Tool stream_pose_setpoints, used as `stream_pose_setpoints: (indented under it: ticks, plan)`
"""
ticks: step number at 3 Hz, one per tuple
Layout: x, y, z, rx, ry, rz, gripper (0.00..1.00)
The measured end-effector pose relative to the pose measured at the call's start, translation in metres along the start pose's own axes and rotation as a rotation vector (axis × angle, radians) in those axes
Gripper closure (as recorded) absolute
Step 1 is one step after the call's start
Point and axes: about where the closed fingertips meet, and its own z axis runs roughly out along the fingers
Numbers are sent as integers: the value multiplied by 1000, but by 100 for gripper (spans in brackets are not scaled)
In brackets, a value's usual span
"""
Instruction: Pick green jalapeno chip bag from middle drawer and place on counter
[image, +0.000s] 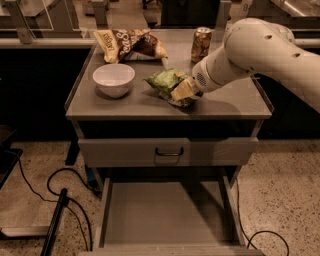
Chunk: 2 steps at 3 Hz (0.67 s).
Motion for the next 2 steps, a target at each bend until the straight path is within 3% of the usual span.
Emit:
stream_pose_setpoints:
  ticks: [1,2]
  plan:
    - [0,0,0,0,0,0,0]
    - [0,0,0,0,0,0,0]
